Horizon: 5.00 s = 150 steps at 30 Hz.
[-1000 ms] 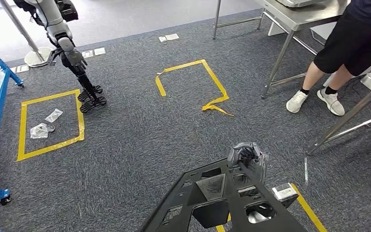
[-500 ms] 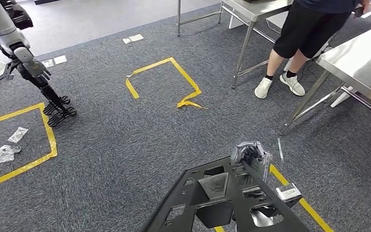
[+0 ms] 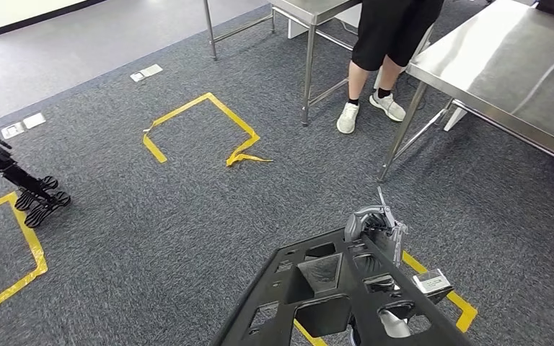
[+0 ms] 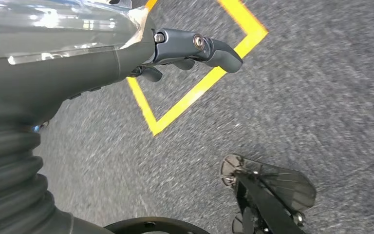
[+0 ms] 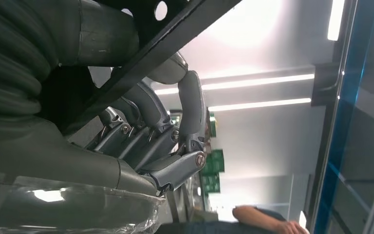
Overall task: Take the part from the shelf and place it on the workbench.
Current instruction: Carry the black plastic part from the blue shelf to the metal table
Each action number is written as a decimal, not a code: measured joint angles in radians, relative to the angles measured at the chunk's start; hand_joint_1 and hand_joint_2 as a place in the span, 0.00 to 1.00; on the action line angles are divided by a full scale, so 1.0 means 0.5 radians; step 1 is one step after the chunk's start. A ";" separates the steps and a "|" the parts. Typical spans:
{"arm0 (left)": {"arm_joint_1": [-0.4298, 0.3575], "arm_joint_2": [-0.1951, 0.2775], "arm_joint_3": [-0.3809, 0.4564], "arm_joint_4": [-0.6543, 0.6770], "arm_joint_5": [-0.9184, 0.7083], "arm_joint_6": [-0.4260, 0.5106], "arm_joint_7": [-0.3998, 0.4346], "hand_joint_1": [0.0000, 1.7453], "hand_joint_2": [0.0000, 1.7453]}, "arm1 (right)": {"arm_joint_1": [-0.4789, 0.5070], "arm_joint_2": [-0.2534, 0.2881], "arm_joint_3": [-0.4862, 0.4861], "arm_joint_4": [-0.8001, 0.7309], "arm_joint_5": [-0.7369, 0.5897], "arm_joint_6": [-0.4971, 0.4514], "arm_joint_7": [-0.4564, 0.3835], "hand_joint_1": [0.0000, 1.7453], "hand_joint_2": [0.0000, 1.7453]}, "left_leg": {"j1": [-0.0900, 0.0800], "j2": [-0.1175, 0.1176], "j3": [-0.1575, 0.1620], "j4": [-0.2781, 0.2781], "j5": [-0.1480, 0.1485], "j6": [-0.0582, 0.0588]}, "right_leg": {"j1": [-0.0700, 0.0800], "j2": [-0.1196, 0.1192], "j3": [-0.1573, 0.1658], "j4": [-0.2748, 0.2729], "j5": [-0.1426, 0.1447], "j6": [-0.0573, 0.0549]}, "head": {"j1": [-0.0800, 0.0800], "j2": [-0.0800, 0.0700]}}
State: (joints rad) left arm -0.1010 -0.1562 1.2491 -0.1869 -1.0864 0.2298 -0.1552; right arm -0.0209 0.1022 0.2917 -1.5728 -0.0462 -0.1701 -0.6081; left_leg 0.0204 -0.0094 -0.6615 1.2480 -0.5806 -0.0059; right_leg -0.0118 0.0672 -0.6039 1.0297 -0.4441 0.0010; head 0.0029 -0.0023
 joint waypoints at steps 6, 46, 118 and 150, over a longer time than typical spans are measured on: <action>-0.003 0.005 0.006 0.000 0.001 0.014 -0.004 0.00 1.00 | -0.015 -0.006 -0.004 -0.002 -0.006 -0.012 0.001 1.00 1.00 | 0.005 -0.108 0.179 -0.407 0.157 0.032 | 0.002 0.134 -0.032 0.005 0.011 0.061 | 0.003 0.000; -0.002 0.018 0.030 -0.002 0.016 -0.018 -0.091 0.00 1.00 | 0.032 -0.067 -0.098 -0.105 -0.040 -0.085 0.006 1.00 1.00 | -0.004 0.139 0.205 -0.453 0.175 0.082 | -0.013 -0.146 -0.226 0.387 -0.134 0.128 | 0.012 0.000; -0.007 -0.004 0.028 -0.012 0.001 -0.019 -0.113 0.00 1.00 | 0.030 -0.042 -0.097 -0.115 0.053 -0.049 0.047 1.00 1.00 | 0.083 0.037 0.198 -0.273 -0.013 -0.068 | -0.077 -0.108 0.033 0.030 -0.074 0.072 | -0.013 0.000; -0.002 -0.008 0.029 -0.013 0.004 -0.018 -0.126 0.00 1.00 | 0.007 -0.037 -0.091 -0.098 0.071 -0.029 0.069 1.00 1.00 | -0.030 0.019 0.006 0.004 -0.015 0.012 | -0.016 -0.132 0.064 -0.016 -0.061 -0.010 | -0.012 0.000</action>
State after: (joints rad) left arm -0.1019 -0.1601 1.2635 -0.1934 -1.0845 0.2206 -0.2184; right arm -0.0176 0.0839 0.2464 -1.6217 -0.0107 -0.1848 -0.5737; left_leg 0.0056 0.0004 -0.6586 1.2498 -0.5880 0.0002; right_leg -0.0197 0.0011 -0.5720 1.0216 -0.4746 -0.0038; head -0.0030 -0.0023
